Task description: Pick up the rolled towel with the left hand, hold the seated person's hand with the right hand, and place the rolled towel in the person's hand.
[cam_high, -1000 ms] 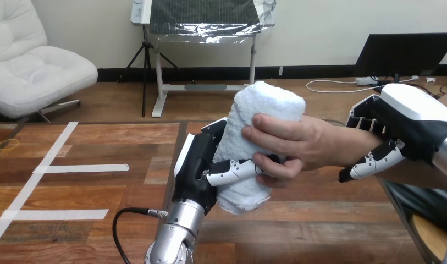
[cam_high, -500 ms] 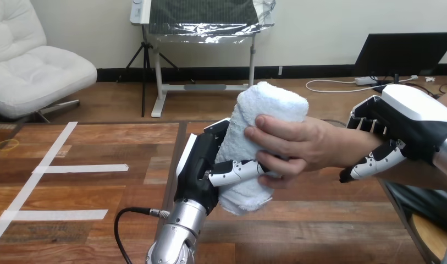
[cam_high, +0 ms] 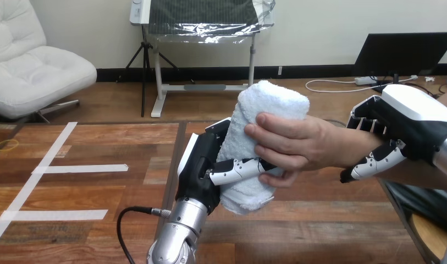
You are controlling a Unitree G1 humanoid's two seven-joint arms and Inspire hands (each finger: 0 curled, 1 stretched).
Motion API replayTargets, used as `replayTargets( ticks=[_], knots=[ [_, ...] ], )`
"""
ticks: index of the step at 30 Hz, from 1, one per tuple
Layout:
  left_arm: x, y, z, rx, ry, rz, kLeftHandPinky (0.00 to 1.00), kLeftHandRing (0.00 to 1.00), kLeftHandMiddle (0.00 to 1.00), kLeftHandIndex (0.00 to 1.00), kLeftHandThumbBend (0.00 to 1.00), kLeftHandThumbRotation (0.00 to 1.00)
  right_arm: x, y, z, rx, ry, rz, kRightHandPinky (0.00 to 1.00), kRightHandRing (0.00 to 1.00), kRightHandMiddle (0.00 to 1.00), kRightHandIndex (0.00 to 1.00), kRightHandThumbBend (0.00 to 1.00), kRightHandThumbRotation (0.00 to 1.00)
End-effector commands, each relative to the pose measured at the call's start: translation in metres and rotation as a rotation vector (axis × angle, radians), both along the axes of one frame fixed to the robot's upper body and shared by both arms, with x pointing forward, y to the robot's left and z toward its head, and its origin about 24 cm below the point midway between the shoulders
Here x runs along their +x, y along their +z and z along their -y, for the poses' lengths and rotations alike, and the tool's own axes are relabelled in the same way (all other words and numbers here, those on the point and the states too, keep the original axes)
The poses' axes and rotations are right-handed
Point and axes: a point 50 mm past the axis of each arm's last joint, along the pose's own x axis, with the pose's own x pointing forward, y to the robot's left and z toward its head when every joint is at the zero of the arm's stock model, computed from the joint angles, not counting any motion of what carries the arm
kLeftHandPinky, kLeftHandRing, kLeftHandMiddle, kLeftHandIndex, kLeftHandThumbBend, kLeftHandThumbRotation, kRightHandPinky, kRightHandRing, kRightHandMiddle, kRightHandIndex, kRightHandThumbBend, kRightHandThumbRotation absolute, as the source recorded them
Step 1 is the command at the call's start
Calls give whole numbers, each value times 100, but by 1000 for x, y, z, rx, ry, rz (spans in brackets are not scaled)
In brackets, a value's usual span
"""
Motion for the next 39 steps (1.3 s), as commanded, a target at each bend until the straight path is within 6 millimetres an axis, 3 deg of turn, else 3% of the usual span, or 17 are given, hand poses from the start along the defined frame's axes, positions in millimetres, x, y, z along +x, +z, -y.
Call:
replayTargets(
  ticks=[1,3,6,8,15,17,25,30,39],
  knots=[
    [-7,19,45,-173,-68,20,28,34,39,43,62,1,6,14,-6,22,19,59,33,38,44,46,90,17],
    [-7,19,45,-186,-70,18,28,34,39,43,61,2,6,13,-6,22,19,58,33,38,44,46,90,17],
    [-8,19,45,-217,-77,12,29,34,39,43,57,11,6,13,-5,23,18,56,33,39,44,46,90,17],
    [-8,19,45,-233,-81,8,29,34,40,43,55,23,5,13,-5,23,18,56,34,39,44,46,91,17],
    [-7,18,45,-273,-91,-8,30,35,40,43,58,50,5,12,-4,26,20,58,33,38,44,46,91,17],
    [-7,19,45,-273,-92,-6,30,35,41,44,59,63,5,12,-3,25,21,59,33,38,44,46,91,17],
    [-7,19,46,-310,-112,-26,30,35,41,44,59,90,5,13,-3,23,19,54,34,39,44,46,91,17],
    [-7,19,46,-314,-119,-33,30,35,42,45,62,97,5,13,-3,23,21,56,34,39,44,46,91,17],
    [-6,19,46,-327,-113,-40,30,35,41,45,67,100,5,13,-2,23,17,54,34,39,44,46,91,18]
  ],
)
